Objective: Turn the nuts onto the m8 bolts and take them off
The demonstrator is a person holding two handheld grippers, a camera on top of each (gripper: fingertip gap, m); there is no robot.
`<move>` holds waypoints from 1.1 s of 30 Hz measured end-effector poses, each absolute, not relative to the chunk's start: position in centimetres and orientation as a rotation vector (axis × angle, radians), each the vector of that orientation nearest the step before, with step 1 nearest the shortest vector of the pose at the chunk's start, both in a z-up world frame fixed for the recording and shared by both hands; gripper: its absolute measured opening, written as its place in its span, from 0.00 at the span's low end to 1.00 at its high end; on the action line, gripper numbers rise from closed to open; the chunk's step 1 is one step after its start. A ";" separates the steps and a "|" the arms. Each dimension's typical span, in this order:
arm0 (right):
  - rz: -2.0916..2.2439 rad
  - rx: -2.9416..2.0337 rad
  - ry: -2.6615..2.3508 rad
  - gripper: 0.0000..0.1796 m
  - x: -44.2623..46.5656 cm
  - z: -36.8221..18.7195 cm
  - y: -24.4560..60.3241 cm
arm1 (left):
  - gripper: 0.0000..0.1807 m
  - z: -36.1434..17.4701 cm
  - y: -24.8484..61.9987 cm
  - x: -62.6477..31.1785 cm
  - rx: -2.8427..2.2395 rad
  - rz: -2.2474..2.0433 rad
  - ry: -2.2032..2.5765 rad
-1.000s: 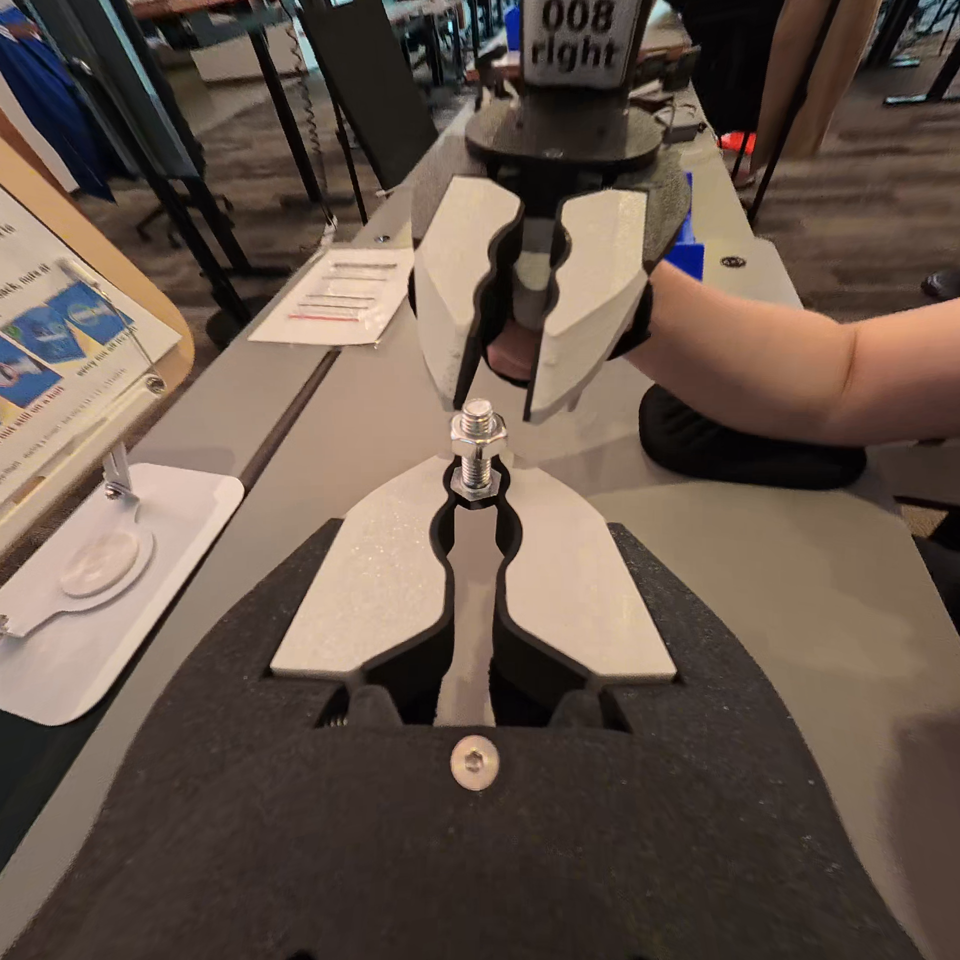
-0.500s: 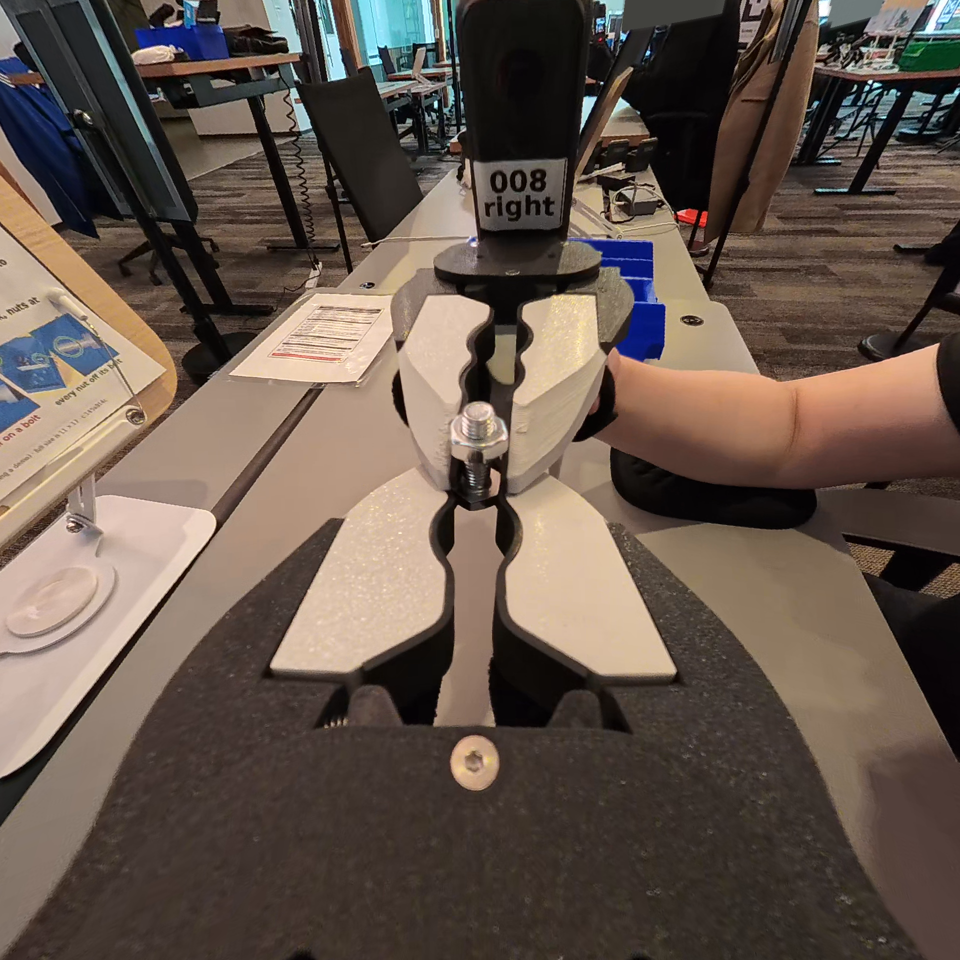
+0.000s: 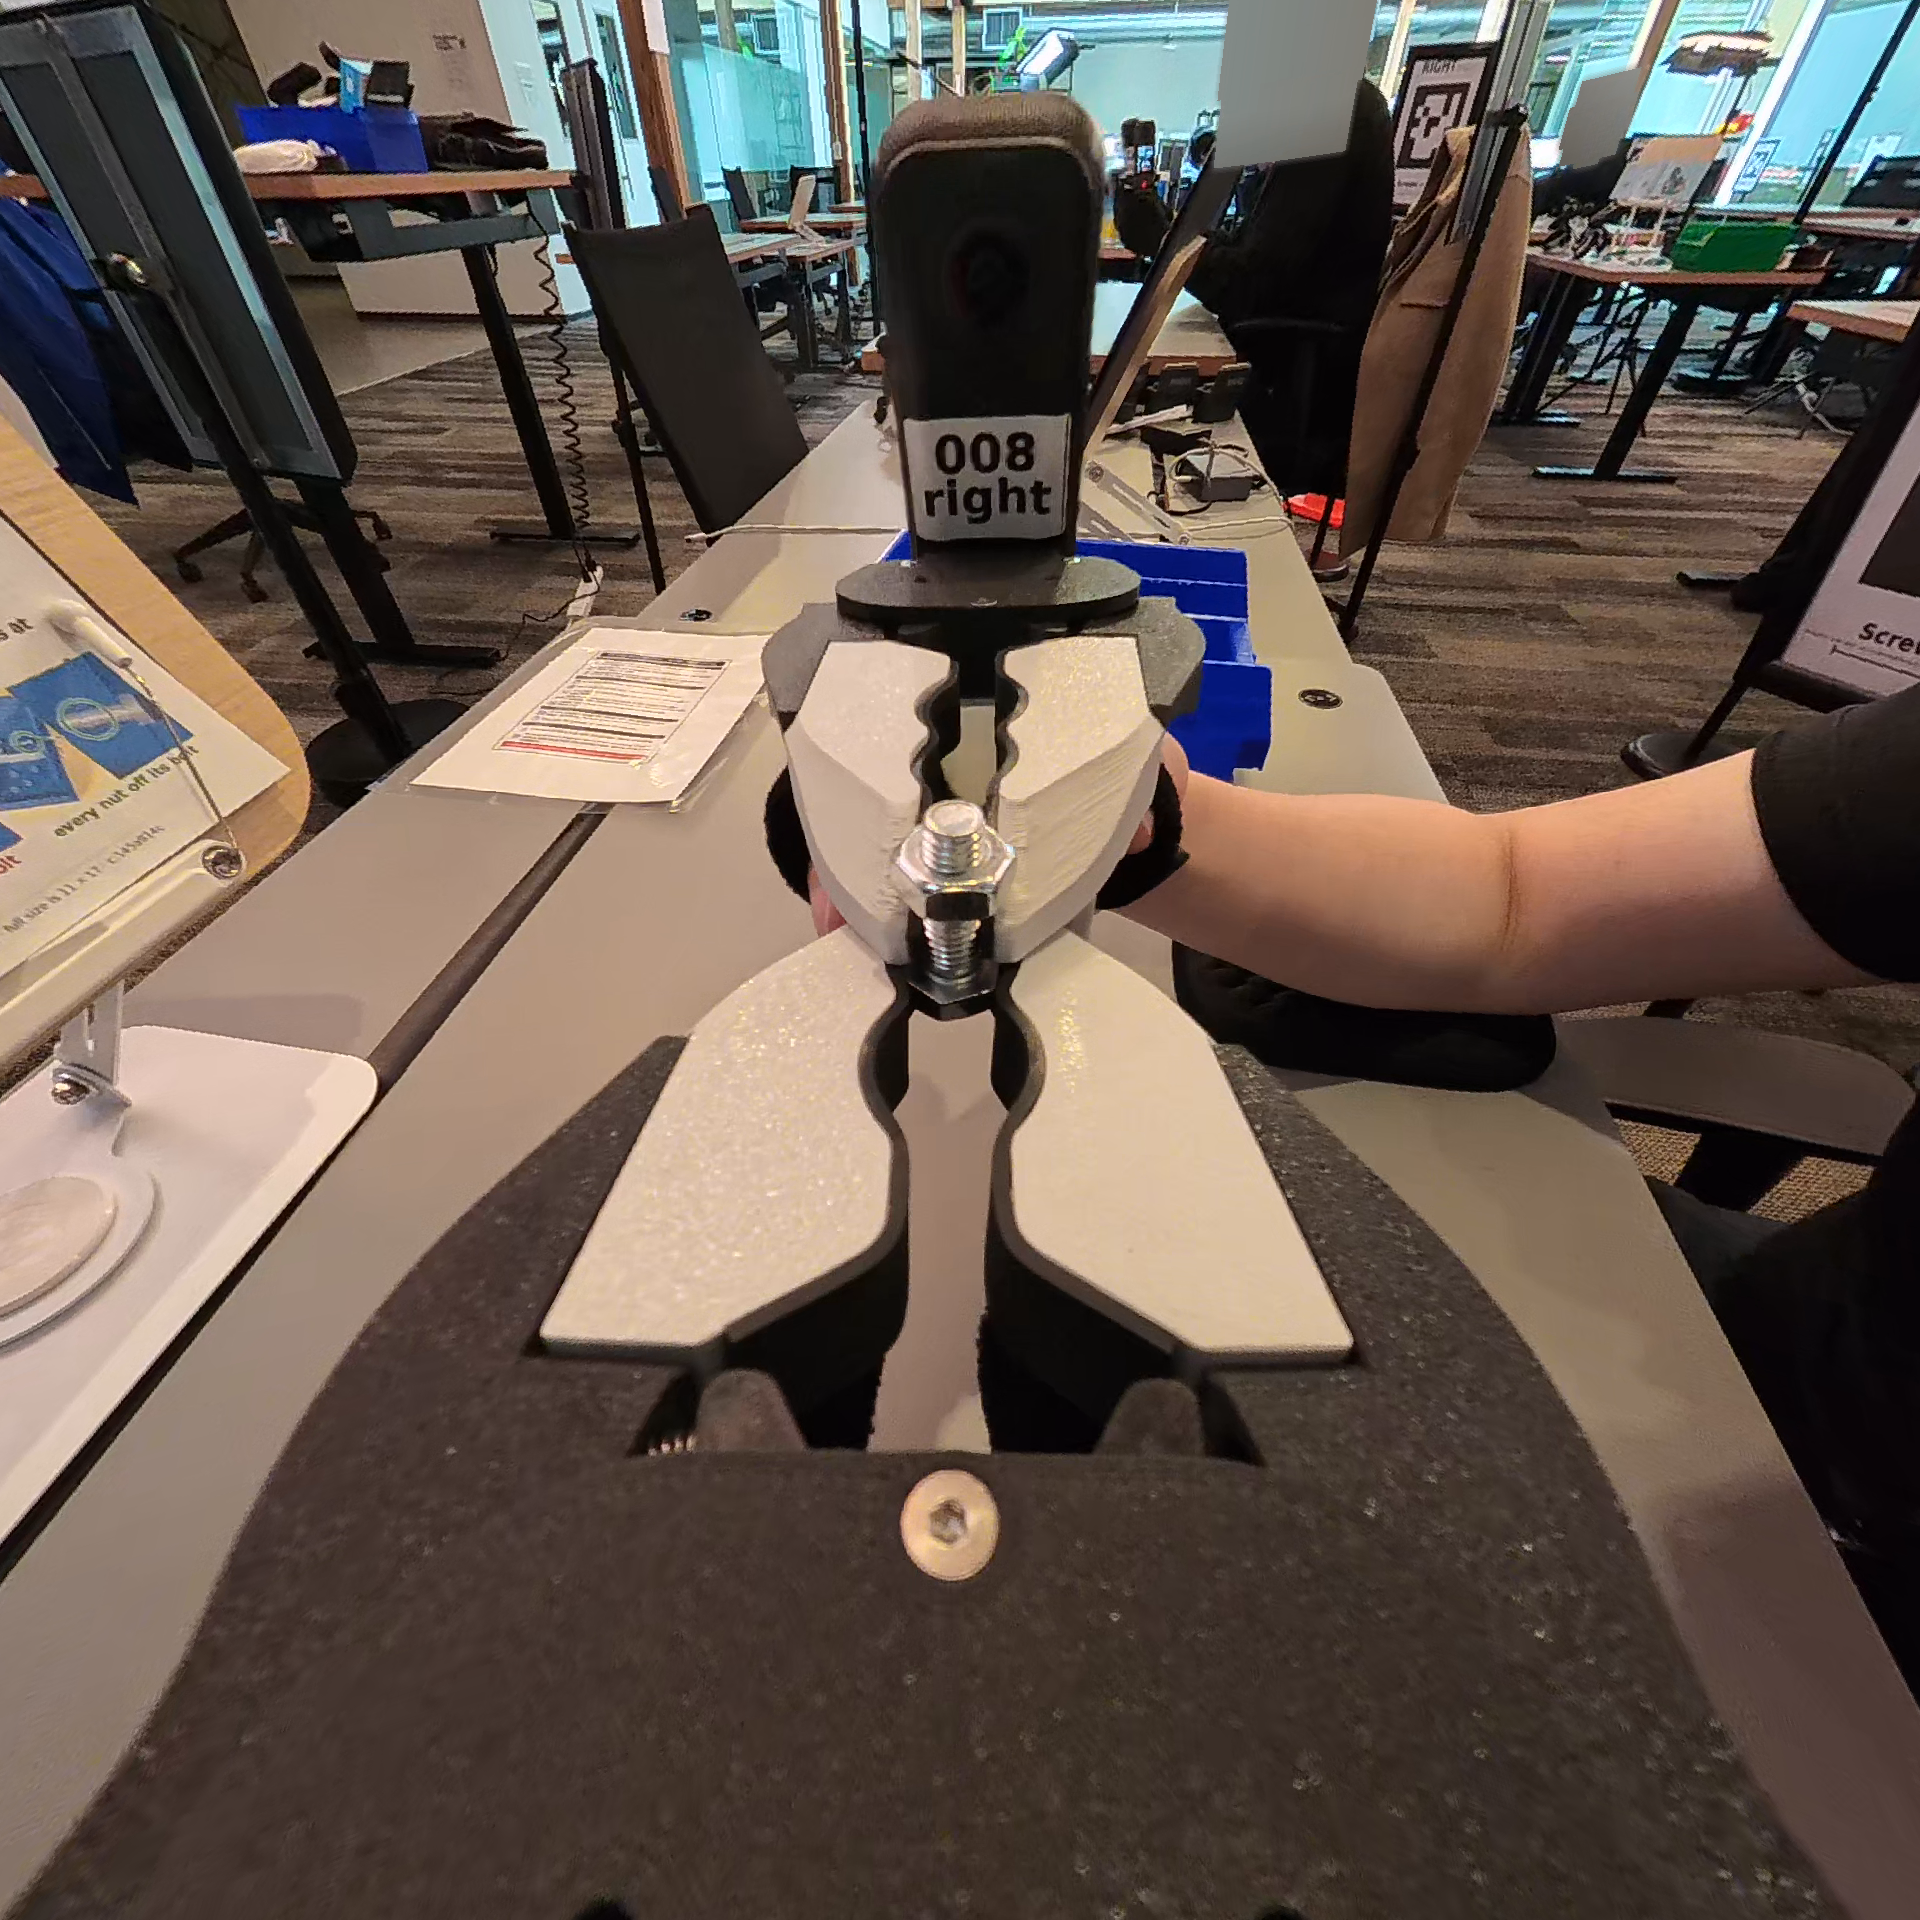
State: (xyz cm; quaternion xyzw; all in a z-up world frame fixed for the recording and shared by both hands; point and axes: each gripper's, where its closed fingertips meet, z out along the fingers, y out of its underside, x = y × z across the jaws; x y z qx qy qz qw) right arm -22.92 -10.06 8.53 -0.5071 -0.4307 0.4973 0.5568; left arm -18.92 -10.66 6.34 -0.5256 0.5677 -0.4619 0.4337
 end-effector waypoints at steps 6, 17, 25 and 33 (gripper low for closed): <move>1.180 -1.204 -1.019 0.04 -23.0 8.6 -10.1 | 0.06 6.3 -10.8 -18.9 -1.310 -1.149 1.421; 1.288 -1.185 -0.975 0.04 -22.3 9.0 -9.9 | 0.19 5.3 -10.8 -18.7 -1.355 -1.130 1.448; 1.270 -1.218 -0.910 0.04 -19.2 9.9 -8.6 | 0.24 3.8 -9.4 -18.5 -1.422 -1.048 1.444; 0.600 -1.620 -0.657 0.04 -5.2 12.2 -8.2 | 0.22 4.4 -7.6 -20.1 -1.470 -0.980 1.380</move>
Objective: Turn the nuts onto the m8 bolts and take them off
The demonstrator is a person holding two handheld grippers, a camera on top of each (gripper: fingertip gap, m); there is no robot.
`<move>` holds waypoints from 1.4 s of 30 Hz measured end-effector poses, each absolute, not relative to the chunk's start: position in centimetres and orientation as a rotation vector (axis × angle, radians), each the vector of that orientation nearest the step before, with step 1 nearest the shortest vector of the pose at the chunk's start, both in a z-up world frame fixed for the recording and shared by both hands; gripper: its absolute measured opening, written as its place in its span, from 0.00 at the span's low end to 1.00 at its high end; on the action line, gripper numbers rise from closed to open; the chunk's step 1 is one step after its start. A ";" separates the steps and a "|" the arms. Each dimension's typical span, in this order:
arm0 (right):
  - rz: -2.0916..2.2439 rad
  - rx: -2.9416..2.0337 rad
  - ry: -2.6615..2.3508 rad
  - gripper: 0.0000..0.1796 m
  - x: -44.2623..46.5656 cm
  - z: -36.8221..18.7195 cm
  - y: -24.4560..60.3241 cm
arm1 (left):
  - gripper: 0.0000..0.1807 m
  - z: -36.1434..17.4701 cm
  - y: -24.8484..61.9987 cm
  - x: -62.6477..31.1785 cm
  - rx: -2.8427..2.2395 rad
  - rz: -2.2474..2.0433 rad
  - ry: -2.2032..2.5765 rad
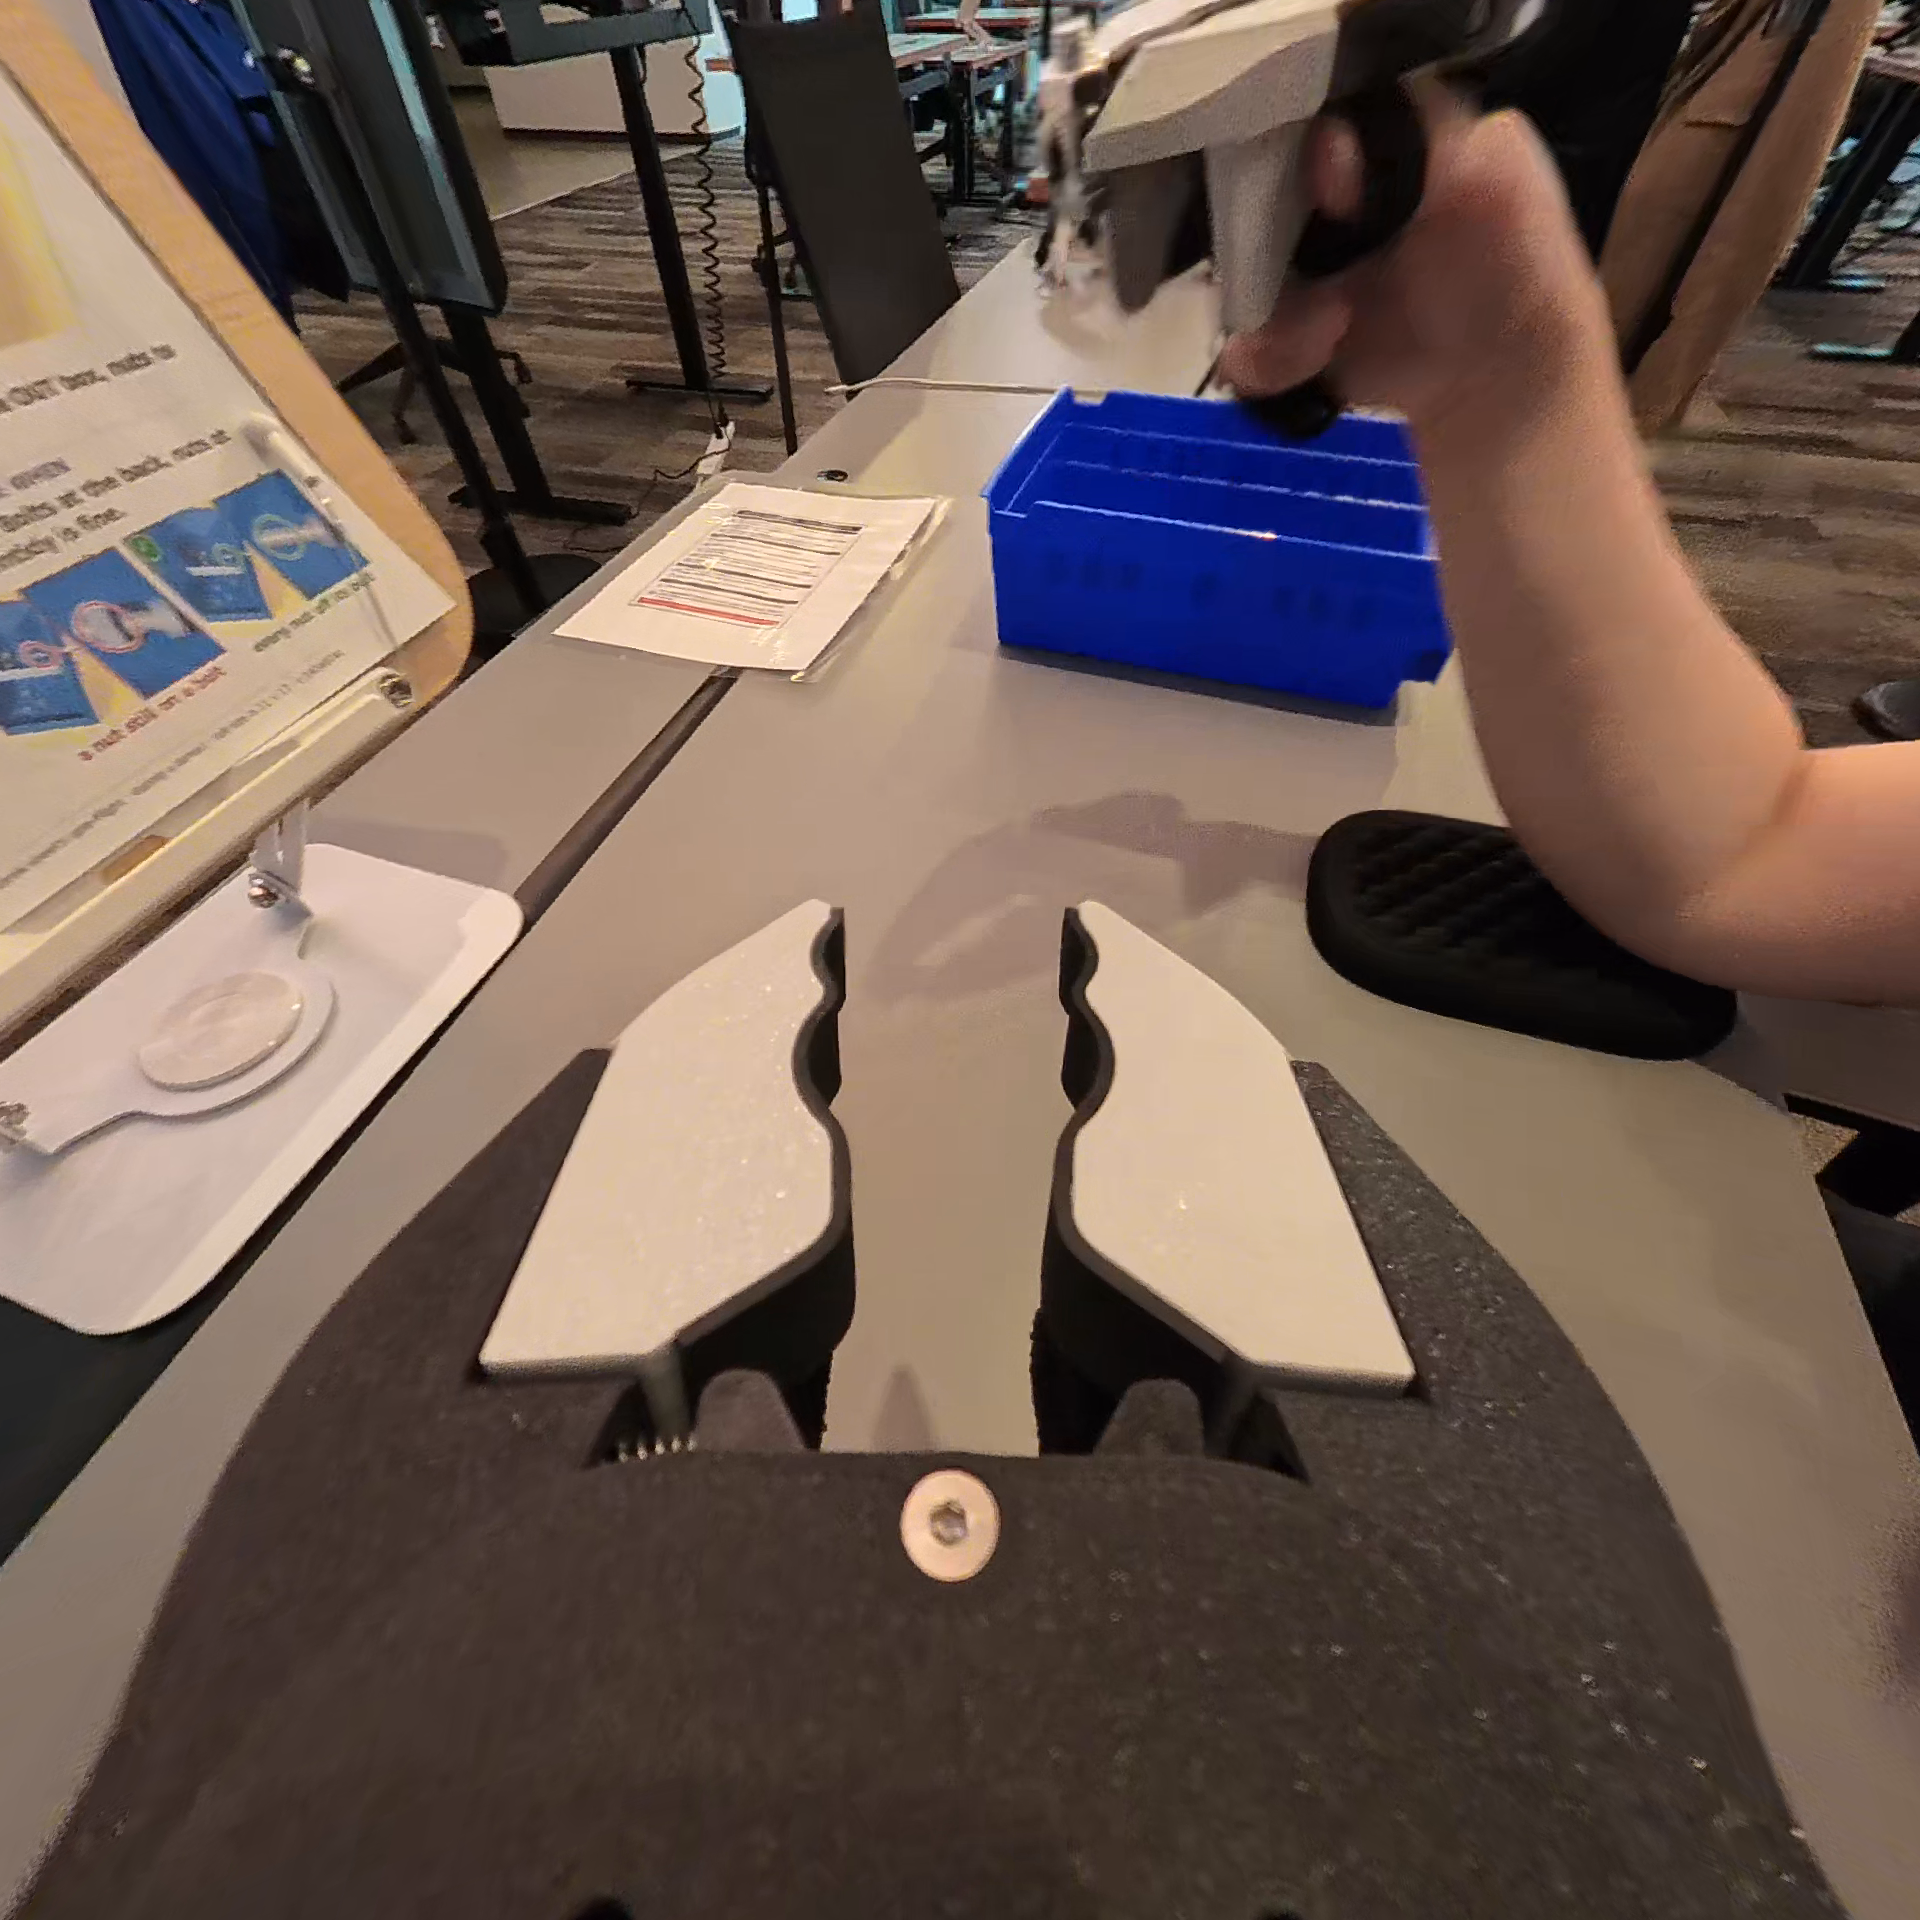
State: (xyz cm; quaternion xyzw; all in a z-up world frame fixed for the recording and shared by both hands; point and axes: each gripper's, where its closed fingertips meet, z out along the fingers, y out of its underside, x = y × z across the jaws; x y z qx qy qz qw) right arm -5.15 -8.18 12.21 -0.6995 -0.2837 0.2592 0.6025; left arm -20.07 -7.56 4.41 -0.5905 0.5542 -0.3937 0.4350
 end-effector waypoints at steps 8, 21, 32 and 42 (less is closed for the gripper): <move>0.042 -2.253 -0.070 0.04 18.3 3.9 -11.4 | 0.20 4.3 -5.8 -21.0 -1.562 -0.977 1.287; -0.110 -2.923 0.256 0.04 33.1 -13.5 -17.7 | 0.19 3.2 -6.0 -20.7 -1.583 -0.904 1.350; -0.125 -3.054 0.207 0.04 35.3 -15.5 -18.4 | 0.16 2.8 -5.4 -20.6 -1.584 -0.854 1.349; -0.143 -3.073 0.164 0.04 35.2 -16.1 -17.7 | 0.16 2.8 -5.2 -20.9 -1.594 -0.861 1.340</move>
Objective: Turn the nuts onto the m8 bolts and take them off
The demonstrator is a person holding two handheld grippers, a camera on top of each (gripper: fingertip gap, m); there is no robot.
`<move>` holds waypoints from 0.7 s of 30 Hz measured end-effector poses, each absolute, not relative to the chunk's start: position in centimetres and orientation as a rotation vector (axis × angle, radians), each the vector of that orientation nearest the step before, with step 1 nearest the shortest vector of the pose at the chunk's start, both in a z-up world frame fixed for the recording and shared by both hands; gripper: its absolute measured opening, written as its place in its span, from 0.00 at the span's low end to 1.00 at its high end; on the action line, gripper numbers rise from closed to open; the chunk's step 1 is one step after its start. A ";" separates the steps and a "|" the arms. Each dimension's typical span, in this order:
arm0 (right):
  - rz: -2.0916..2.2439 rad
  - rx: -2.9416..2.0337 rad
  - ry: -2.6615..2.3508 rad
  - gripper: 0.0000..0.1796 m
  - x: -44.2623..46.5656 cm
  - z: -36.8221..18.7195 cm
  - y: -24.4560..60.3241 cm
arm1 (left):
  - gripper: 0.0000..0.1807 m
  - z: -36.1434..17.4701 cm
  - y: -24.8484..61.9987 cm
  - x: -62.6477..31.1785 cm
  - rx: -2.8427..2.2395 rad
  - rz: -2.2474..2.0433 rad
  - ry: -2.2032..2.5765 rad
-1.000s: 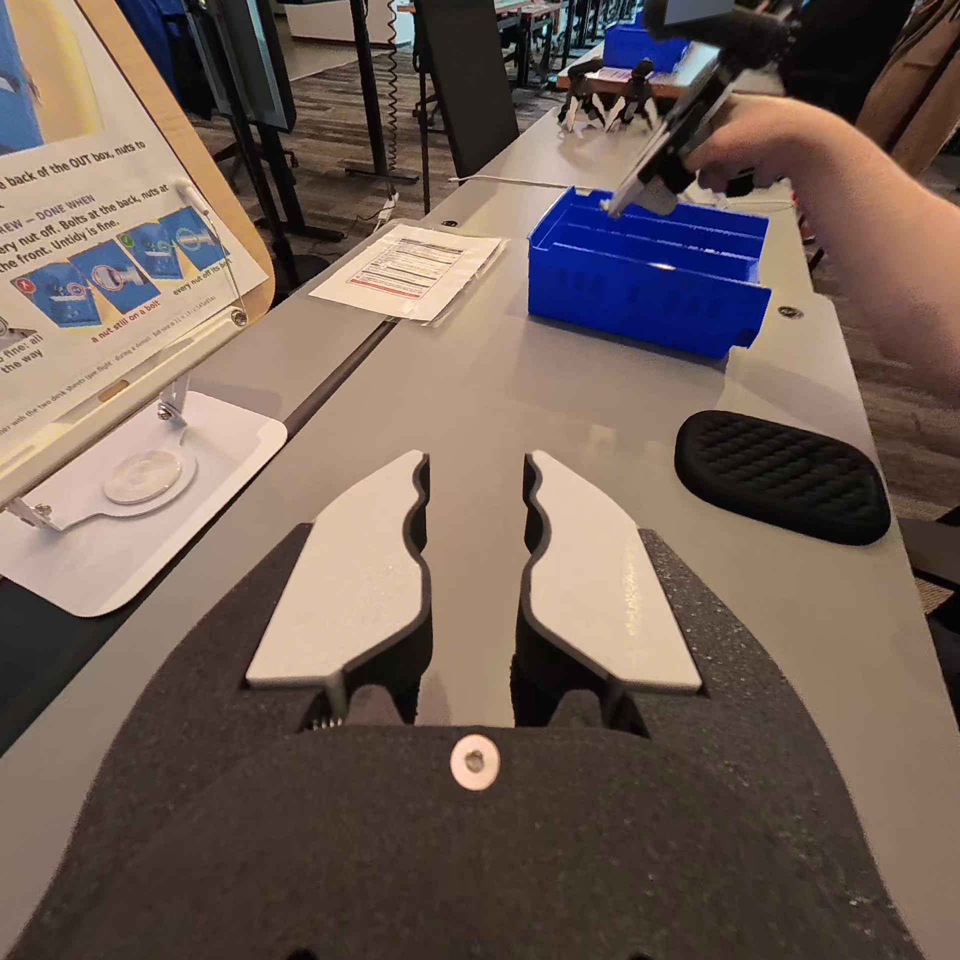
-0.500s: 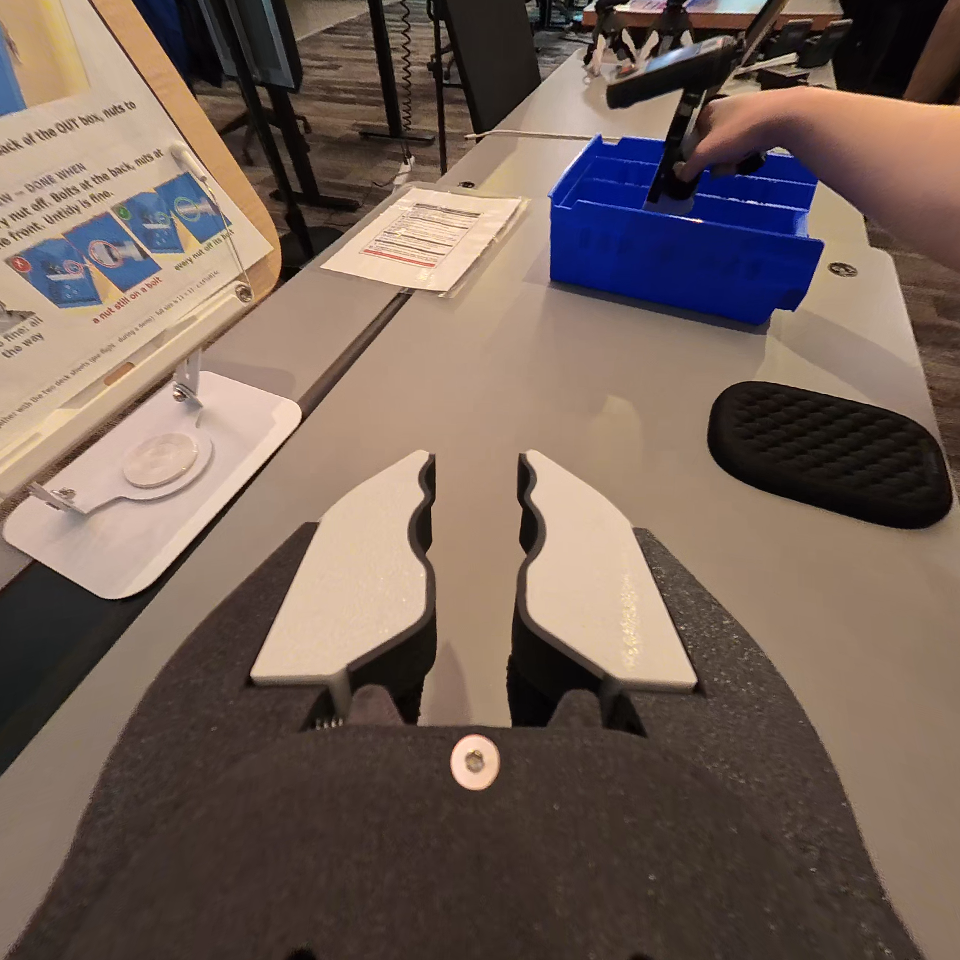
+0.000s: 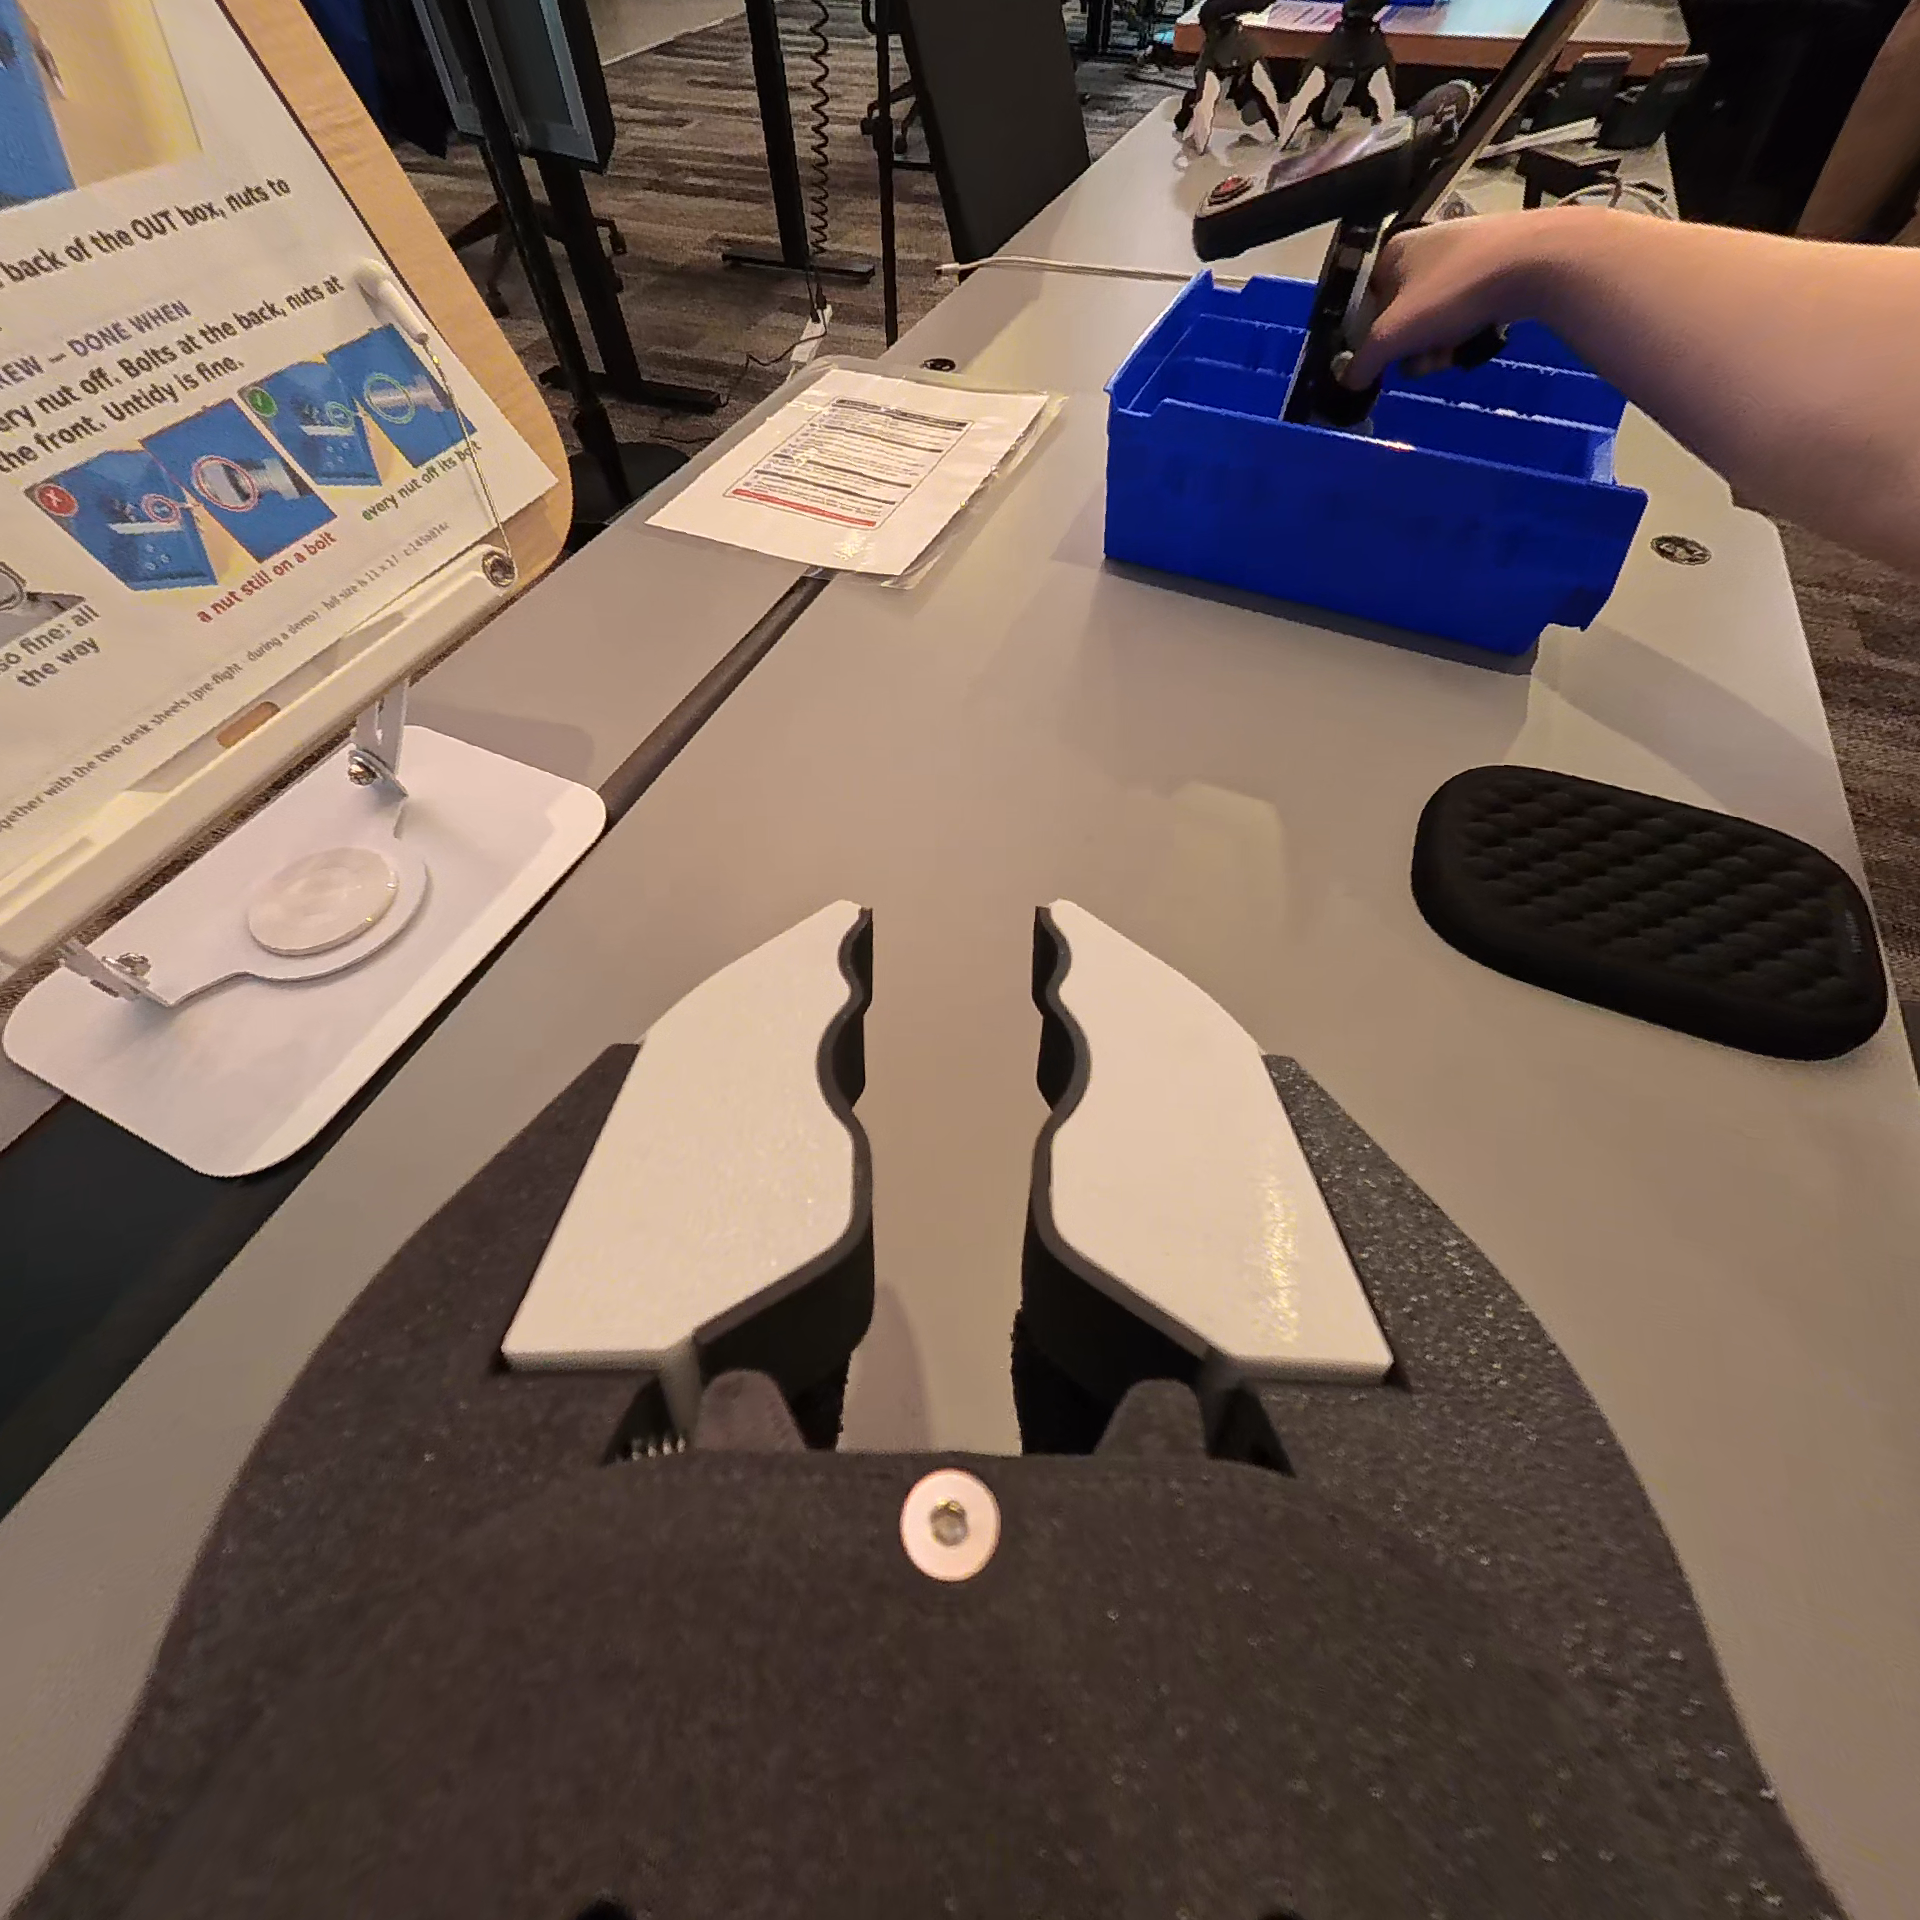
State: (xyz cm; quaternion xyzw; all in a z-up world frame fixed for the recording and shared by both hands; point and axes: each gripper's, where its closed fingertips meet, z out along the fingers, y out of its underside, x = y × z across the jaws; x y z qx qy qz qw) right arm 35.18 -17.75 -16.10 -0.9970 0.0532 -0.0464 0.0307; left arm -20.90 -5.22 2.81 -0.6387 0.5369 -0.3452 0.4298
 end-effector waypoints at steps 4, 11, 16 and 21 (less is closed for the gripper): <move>-0.143 -3.070 0.189 0.05 35.2 -16.2 -17.8 | 0.16 3.0 -5.3 -21.0 -1.586 -0.862 1.342; -0.157 -2.976 0.145 0.14 34.8 -13.7 -17.6 | 0.14 4.1 -5.6 -21.6 -1.559 -0.875 1.321; -0.260 -2.808 0.072 0.13 32.6 -5.5 -16.4 | 0.15 5.2 -5.7 -21.9 -1.530 -0.894 1.292; 0.010 -2.333 -0.114 0.11 19.2 5.1 -12.0 | 0.15 6.1 -5.3 -21.6 -1.504 -0.886 1.235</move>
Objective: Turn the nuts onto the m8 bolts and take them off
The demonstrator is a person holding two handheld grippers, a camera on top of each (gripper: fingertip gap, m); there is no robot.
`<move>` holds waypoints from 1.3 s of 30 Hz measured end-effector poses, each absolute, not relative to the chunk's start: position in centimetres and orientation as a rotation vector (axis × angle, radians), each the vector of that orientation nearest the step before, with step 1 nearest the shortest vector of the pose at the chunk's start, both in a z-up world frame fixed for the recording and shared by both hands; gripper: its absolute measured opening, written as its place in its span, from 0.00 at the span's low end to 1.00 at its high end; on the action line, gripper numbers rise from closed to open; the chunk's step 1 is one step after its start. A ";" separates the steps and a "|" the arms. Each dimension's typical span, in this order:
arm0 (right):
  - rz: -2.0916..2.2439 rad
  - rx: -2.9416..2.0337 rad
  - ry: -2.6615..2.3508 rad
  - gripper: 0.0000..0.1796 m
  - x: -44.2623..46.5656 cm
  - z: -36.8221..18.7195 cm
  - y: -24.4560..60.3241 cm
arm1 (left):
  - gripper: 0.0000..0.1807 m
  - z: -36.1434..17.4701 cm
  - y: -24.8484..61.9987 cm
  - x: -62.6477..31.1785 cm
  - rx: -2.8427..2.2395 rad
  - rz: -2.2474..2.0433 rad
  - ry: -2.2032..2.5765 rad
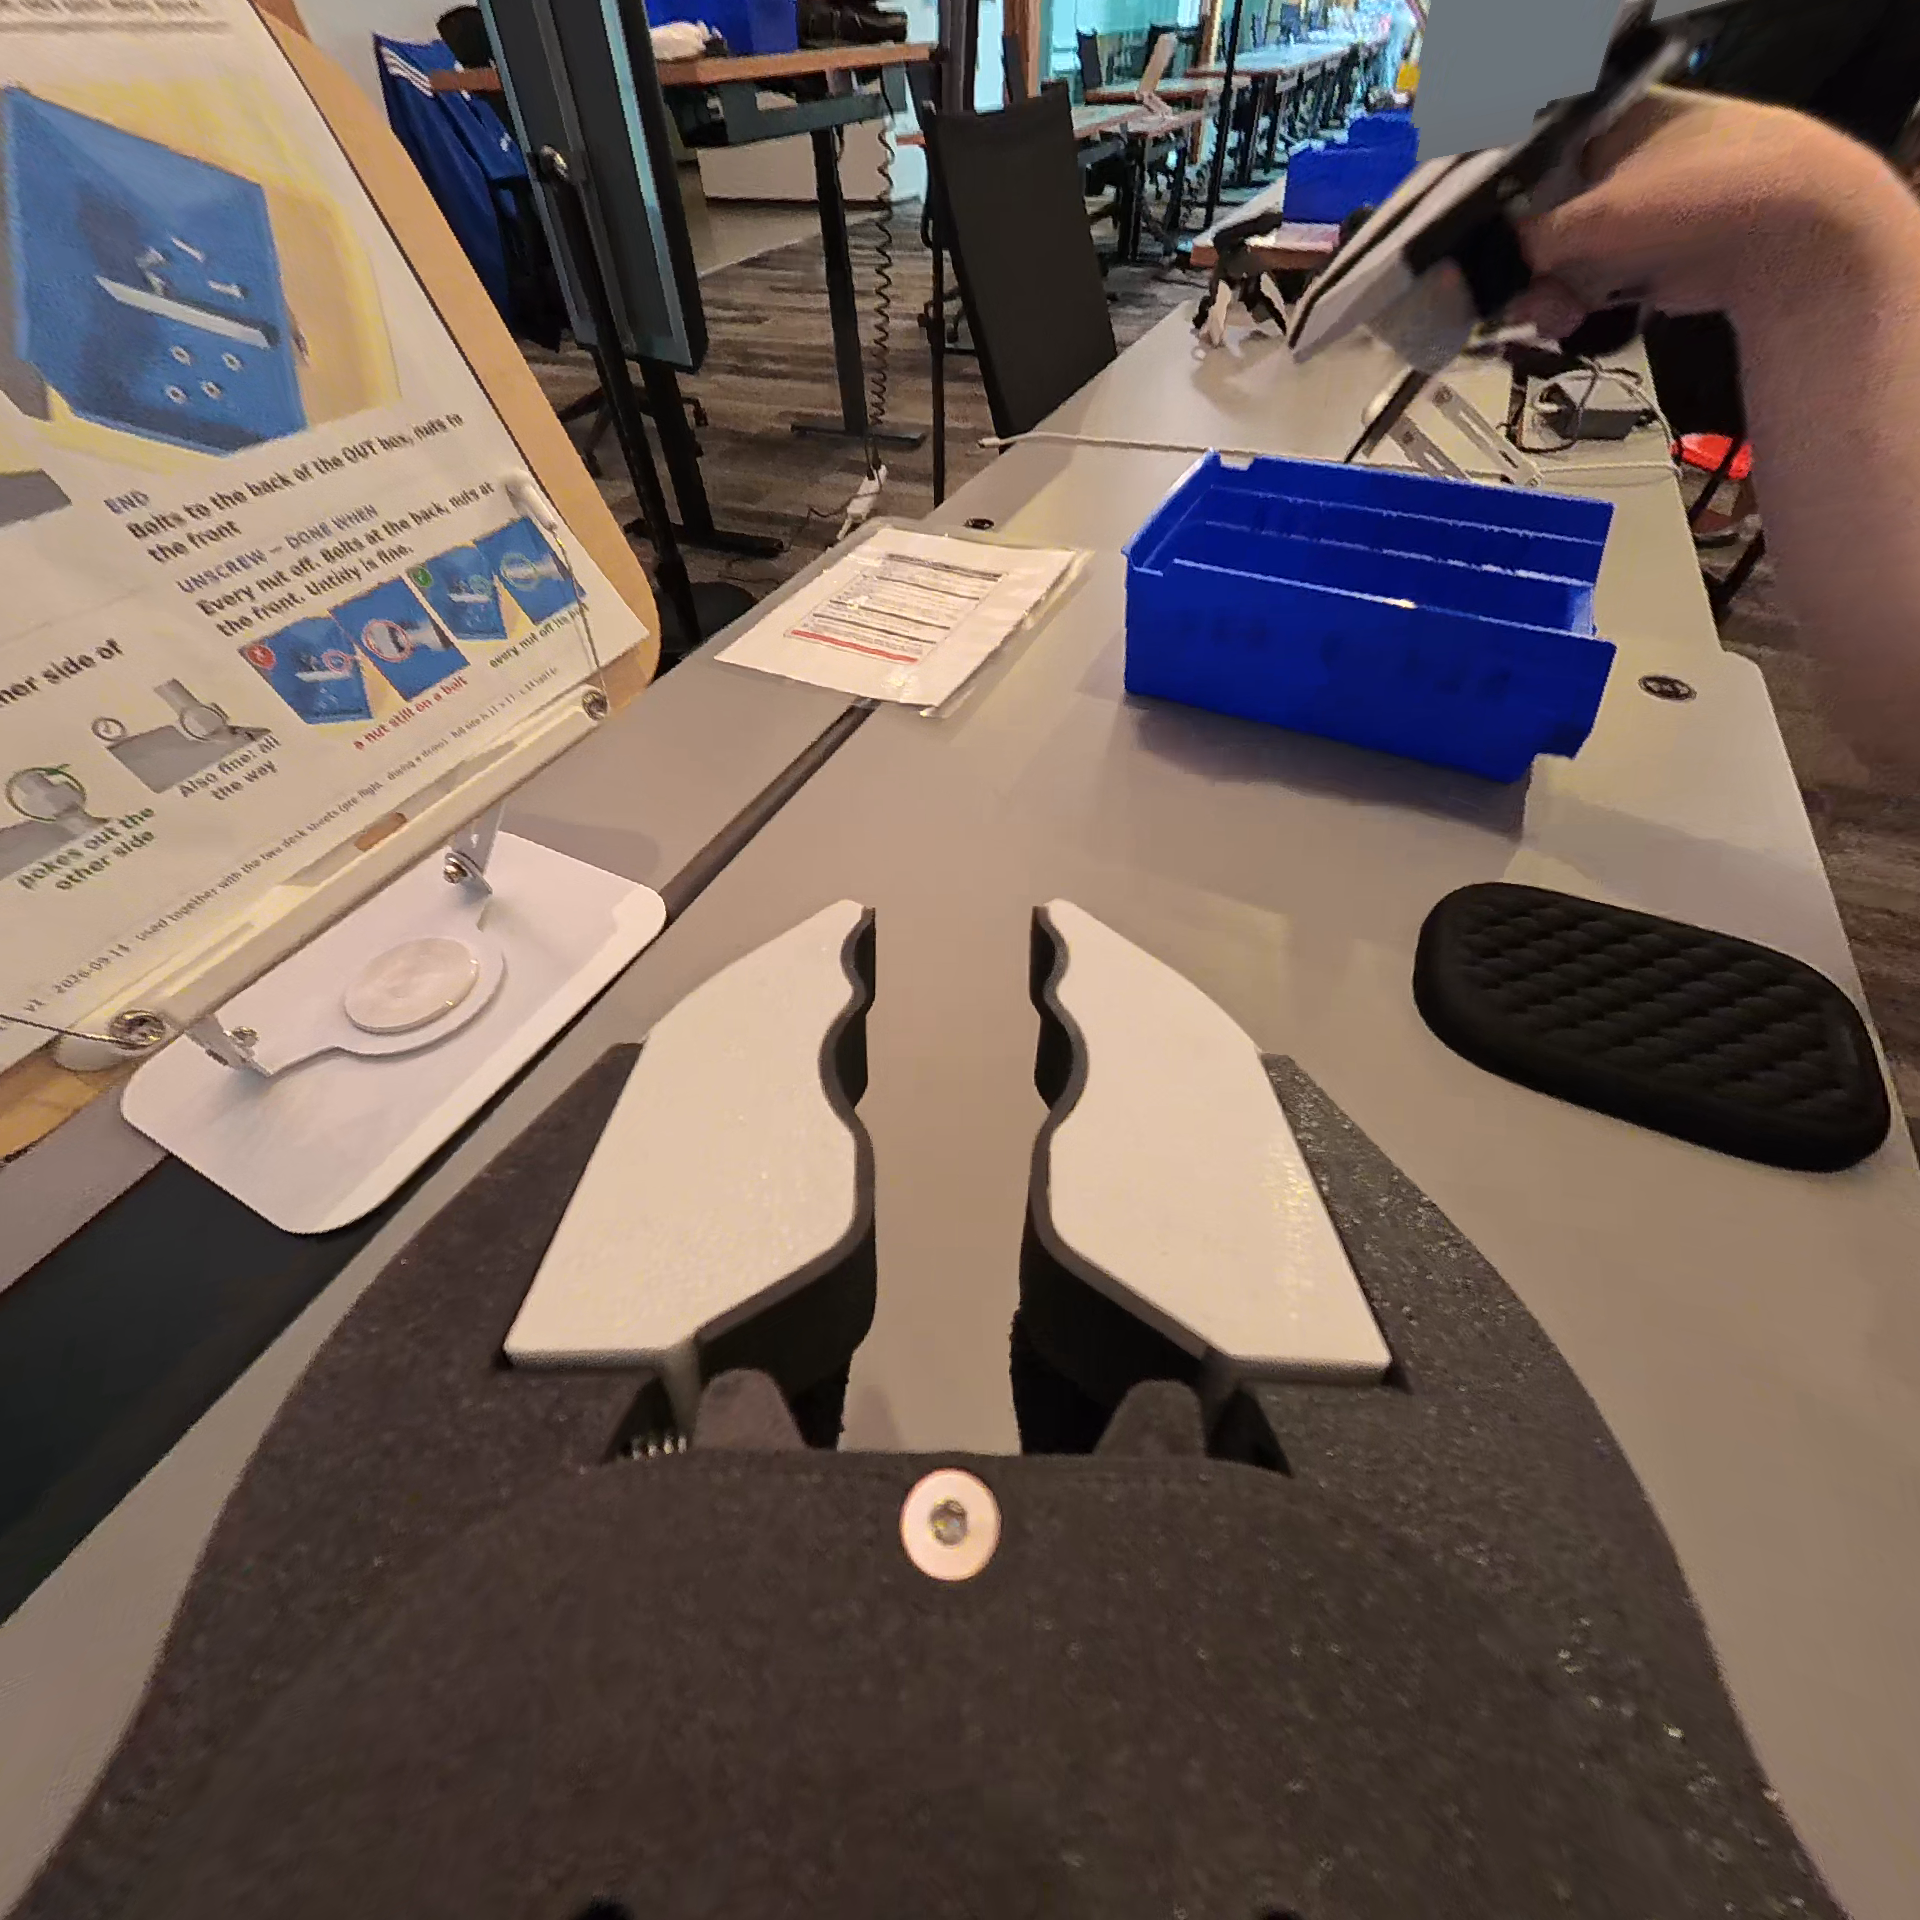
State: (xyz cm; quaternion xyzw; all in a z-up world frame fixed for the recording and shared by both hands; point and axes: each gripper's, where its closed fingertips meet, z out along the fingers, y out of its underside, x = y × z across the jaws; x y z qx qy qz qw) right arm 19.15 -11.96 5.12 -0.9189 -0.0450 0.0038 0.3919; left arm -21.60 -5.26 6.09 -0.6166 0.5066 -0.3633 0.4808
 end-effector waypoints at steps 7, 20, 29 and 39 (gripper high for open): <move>0.489 -1.634 -0.683 0.13 -7.0 15.1 -11.4 | 0.16 7.2 -3.6 -21.5 -1.451 -0.822 1.091; 0.566 -1.485 -0.832 0.17 -14.1 13.1 -8.7 | 0.16 6.8 -3.7 -20.5 -1.459 -0.718 1.104; 0.639 -1.545 -0.745 0.15 -11.5 11.8 -7.2 | 0.10 10.5 -6.9 -27.4 -1.589 -0.636 1.053; 0.740 -1.529 -0.750 0.13 -11.7 12.1 -7.4 | 0.15 2.4 -5.7 -54.9 -2.208 -0.166 0.938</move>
